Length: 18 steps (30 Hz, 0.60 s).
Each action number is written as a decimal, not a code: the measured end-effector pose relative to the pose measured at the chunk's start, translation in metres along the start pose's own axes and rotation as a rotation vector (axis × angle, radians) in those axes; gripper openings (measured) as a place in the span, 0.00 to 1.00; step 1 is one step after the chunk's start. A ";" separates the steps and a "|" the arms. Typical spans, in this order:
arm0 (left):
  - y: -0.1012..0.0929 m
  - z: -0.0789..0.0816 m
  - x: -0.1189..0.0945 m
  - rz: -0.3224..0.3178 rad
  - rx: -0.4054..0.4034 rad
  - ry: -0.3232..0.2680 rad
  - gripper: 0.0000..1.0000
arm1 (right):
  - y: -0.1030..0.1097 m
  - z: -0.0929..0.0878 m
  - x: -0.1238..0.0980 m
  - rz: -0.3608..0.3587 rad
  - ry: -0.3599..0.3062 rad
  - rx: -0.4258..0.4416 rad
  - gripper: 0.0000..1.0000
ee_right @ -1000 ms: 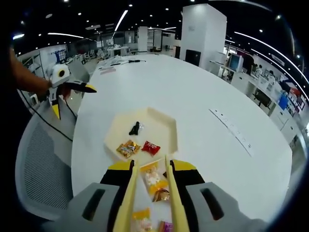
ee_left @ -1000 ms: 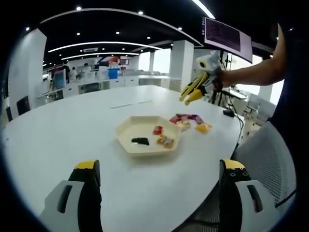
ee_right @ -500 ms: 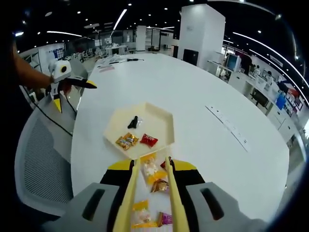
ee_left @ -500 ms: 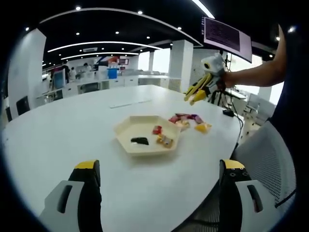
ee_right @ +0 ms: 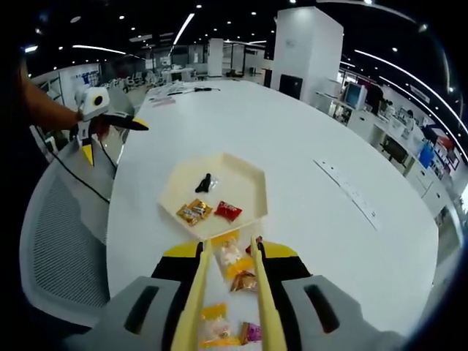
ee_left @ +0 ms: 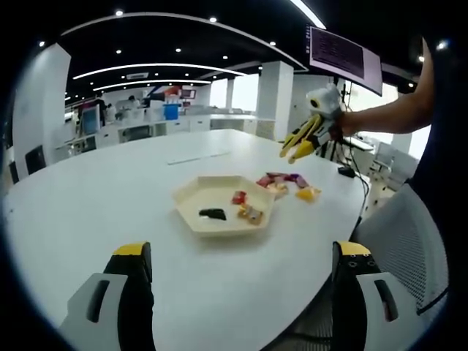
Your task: Place the target food into the container with the food tongs after gripping and lifting it, then release it inside without dropping or visibly crushing the food.
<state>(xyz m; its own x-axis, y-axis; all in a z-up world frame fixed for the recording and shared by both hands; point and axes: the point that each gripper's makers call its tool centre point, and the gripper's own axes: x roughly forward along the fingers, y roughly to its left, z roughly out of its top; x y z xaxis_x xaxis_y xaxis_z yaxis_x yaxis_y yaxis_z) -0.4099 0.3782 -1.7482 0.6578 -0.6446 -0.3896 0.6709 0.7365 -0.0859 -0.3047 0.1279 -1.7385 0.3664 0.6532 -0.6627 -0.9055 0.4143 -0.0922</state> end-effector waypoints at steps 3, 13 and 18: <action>0.000 0.001 0.000 0.001 -0.002 -0.001 0.99 | 0.003 -0.004 0.005 0.012 0.012 -0.001 0.29; 0.000 0.000 0.000 -0.001 -0.006 0.001 0.99 | 0.006 -0.010 0.017 0.012 0.019 -0.008 0.29; 0.001 0.000 0.000 0.000 -0.009 0.001 0.99 | 0.006 -0.013 0.025 0.015 0.022 -0.010 0.29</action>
<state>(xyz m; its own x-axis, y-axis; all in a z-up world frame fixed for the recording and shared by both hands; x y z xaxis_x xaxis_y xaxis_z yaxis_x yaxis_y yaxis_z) -0.4095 0.3786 -1.7485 0.6575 -0.6442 -0.3908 0.6675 0.7386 -0.0945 -0.3037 0.1384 -1.7650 0.3476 0.6452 -0.6803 -0.9130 0.3980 -0.0891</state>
